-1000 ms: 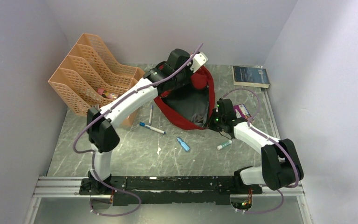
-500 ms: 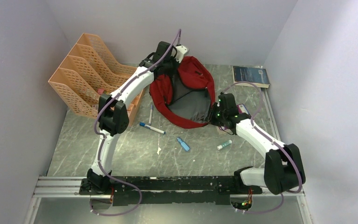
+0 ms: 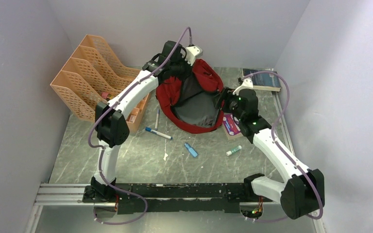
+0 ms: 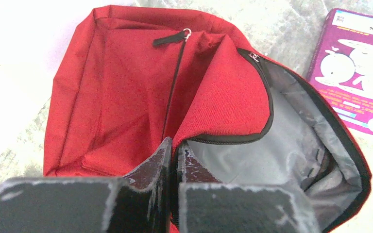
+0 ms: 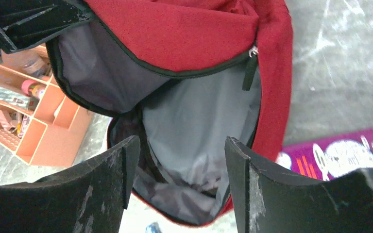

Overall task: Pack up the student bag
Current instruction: Adjust the student bag at the center of the board.

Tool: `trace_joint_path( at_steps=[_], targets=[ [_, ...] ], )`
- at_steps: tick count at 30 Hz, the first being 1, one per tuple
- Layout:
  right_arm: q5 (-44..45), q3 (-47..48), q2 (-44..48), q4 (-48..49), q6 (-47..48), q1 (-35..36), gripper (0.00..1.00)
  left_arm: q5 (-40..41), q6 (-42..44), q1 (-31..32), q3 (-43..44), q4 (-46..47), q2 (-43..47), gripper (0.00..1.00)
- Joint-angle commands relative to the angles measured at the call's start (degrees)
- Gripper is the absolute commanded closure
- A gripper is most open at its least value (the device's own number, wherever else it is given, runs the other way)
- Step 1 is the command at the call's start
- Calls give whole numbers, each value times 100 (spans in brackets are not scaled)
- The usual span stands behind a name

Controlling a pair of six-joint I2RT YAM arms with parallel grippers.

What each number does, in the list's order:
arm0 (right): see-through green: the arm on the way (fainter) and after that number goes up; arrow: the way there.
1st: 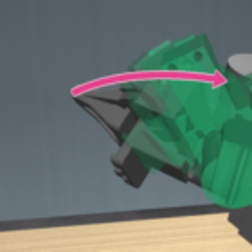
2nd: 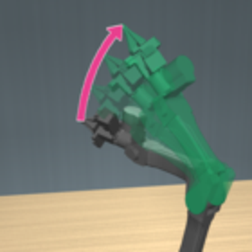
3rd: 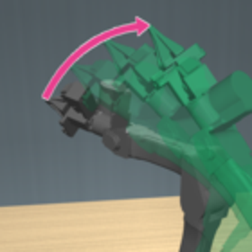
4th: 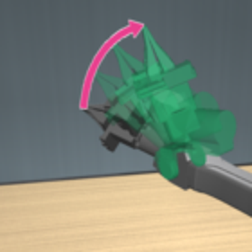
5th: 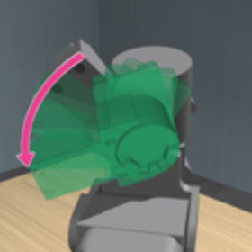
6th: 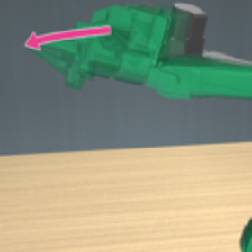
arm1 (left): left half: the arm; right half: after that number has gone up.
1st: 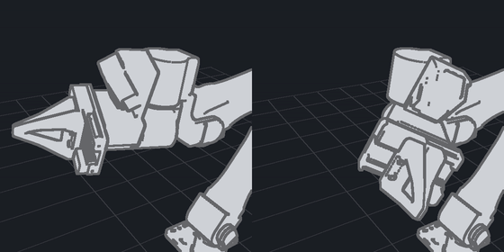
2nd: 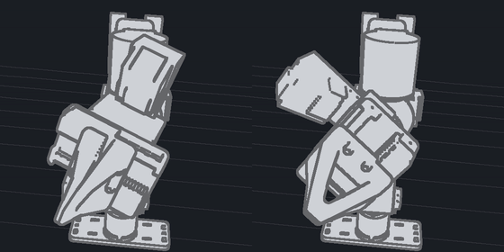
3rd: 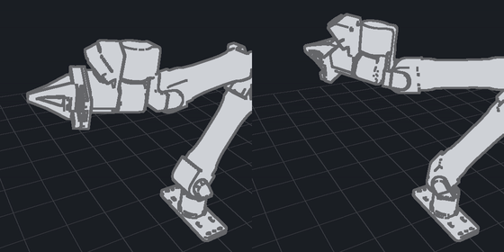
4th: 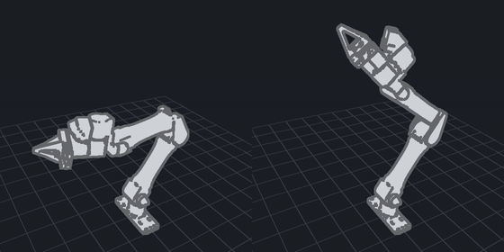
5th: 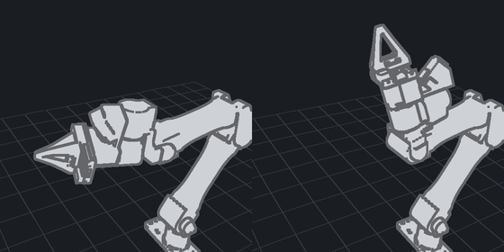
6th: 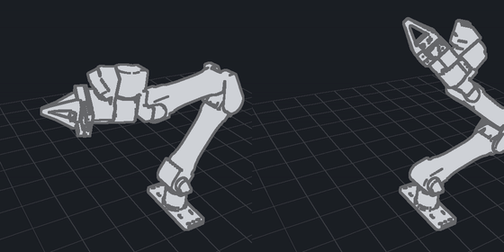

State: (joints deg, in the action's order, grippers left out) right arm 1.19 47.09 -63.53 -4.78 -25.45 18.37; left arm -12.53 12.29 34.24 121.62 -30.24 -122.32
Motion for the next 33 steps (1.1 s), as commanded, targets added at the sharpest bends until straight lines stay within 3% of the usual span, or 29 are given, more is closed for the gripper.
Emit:
trace_joint_path(
  at_steps=[1,4,9,18,27,33],
  targets=[
    [-378,-667,-273,2378,424,48,32,-214,-134,4,-149,259,439,95],
    [196,-1201,-592,4242,1162,518,32,-253,-195,2,-215,295,464,95],
    [1074,-1507,-1657,6514,3874,1416,33,-387,-316,4,-196,317,391,95],
    [2214,-728,-3366,7532,5886,1527,28,-343,-282,12,-333,351,479,95],
    [1951,-268,-3691,7249,5726,1003,30,-224,-179,13,-505,351,517,95],
    [447,67,-3352,5971,4202,84,48,-264,-188,18,-589,392,473,95]
  ],
)
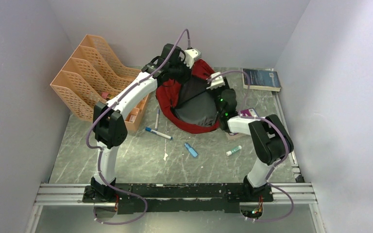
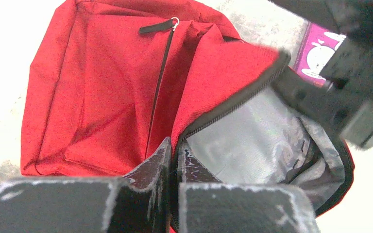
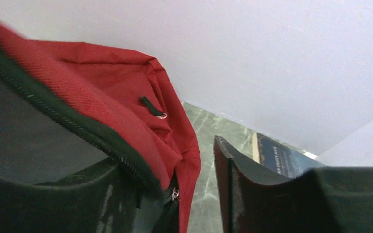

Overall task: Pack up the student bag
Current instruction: Adjust the student bag at the center of the board.

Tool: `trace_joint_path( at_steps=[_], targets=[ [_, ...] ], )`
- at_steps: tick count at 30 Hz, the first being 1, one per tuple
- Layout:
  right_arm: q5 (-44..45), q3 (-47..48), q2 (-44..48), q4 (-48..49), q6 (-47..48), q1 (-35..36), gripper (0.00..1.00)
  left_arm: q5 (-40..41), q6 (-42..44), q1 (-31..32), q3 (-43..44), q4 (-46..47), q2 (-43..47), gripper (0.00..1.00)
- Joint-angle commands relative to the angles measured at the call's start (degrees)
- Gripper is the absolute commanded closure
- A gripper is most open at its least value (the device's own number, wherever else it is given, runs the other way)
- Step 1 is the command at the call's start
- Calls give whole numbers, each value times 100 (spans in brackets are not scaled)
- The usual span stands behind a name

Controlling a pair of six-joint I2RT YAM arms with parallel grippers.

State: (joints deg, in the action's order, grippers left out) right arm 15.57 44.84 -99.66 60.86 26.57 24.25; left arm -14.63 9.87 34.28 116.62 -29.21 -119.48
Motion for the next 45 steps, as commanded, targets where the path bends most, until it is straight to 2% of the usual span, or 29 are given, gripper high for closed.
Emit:
trace_joint_path(
  at_steps=[1,6,11,13,18,21,35,45],
  targets=[
    [-1327,369,223,-717,-1151,-624,53,-57,51,14,-113,311,188,95],
    [-2744,711,-42,-985,-1634,-1116,76,-51,59,16,-184,354,135,87],
    [-3883,1318,-505,-1084,-2717,-1686,100,188,119,13,-218,370,80,71],
    [-4105,1581,-673,-1359,-2899,-1787,100,283,151,9,-246,379,34,63],
    [-4656,2080,-944,-2126,-2877,-1844,100,468,147,13,-376,480,-154,36],
    [-4877,2221,-1043,-2368,-2883,-1846,100,547,116,12,-488,547,-277,29],
    [-4548,2500,-1238,-2802,-3191,-1958,100,854,-46,162,-1706,1081,393,24],
    [-4384,2689,-1340,-3070,-3316,-2051,100,1065,-275,182,-2669,1618,744,25]
  ],
)
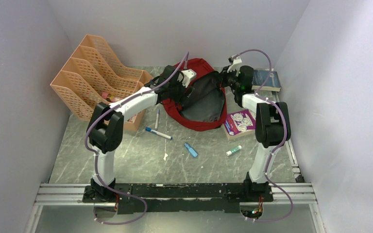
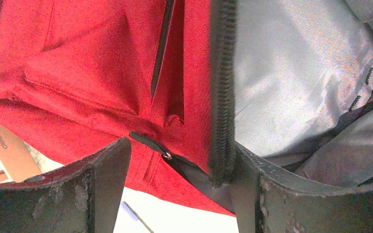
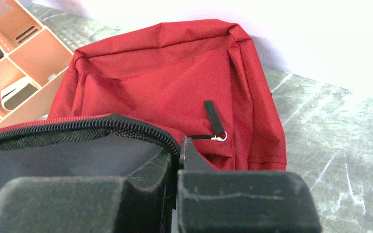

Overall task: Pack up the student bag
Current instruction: Adjust the student bag at the center of the board.

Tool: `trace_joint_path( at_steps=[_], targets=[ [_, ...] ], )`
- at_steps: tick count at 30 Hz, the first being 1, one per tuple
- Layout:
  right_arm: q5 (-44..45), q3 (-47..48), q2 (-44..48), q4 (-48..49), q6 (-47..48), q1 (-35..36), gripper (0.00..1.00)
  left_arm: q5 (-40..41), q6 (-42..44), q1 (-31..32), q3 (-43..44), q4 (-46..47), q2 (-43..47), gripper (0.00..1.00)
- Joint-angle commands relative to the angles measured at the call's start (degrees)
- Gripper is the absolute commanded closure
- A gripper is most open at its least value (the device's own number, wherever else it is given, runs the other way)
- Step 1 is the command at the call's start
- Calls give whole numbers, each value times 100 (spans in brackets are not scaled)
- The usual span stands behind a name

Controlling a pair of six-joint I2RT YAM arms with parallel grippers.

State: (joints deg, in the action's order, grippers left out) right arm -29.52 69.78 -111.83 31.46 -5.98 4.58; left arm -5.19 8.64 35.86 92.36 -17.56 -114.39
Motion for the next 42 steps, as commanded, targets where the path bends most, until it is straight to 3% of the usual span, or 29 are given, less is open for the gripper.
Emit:
trace_joint_path(
  at_steps=[1,11,14,16,19,22,32,42],
  targets=[
    [133,214,-140,-159,-70,-90,100,108,-187,26,-329,481,253,25],
    [96,314,-223,-259,-94,-115,100,170,-427,26,-908,971,371,25],
    [66,345,-263,-265,-139,-122,100,151,-440,11,-956,1095,338,31],
    [54,452,-322,-419,-180,-124,100,103,-456,-10,-860,1099,286,44],
    [-15,620,-426,-574,-177,-141,100,-158,-488,-149,-599,1056,215,79],
    [19,690,-466,-611,-82,-141,100,-462,-522,-362,-297,963,201,94],
    [655,1376,-952,-1111,233,-173,100,-1097,-628,-1155,248,877,-119,95],
    [626,2311,-1706,-1354,237,-173,100,-1240,-389,-1356,1200,397,-938,95]
  ],
)
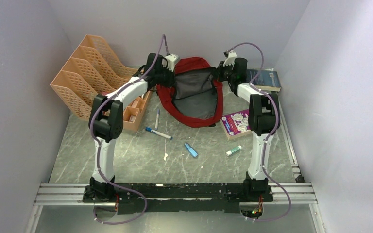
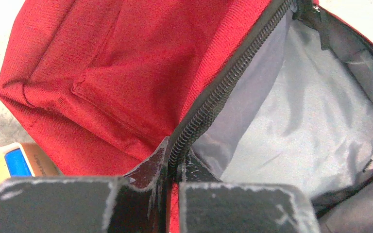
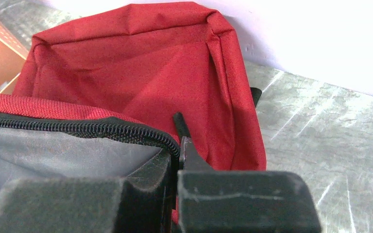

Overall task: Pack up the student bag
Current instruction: Adjust the student bag at the center of the board.

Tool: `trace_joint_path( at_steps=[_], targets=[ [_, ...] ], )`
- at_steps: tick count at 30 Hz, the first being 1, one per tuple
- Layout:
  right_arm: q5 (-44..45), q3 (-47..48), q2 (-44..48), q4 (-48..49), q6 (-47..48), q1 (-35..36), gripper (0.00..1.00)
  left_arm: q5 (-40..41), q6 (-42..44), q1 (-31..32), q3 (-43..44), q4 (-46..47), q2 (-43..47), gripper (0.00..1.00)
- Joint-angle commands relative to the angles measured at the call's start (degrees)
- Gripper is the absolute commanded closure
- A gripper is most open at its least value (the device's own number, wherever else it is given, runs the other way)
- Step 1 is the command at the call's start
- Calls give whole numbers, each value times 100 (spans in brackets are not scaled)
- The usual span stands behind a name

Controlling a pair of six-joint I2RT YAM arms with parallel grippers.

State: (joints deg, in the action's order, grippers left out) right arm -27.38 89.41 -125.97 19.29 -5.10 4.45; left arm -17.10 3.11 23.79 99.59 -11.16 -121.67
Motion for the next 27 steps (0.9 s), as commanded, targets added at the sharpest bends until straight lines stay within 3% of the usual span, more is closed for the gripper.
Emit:
trace_joint_path(
  at_steps=[1,7,12,16,21,27],
  targets=[
    [393,463,-366,-128,124,-162,100,-22,159,-174,604,-267,-273,95],
    [275,966,-772,-263,-59,-142,83,-5,15,-258,1129,-367,-765,82],
    [585,1117,-920,-476,35,-113,61,205,-71,-256,1307,-423,-1092,59],
    [962,1222,-999,-770,157,-111,54,438,-109,-261,1361,-484,-1250,42],
    [1173,1254,-975,-898,124,-93,43,627,-127,-252,1300,-520,-1330,39],
    [641,1264,-767,-1041,332,89,41,630,-138,-260,1122,-492,-1272,42]
  ],
)
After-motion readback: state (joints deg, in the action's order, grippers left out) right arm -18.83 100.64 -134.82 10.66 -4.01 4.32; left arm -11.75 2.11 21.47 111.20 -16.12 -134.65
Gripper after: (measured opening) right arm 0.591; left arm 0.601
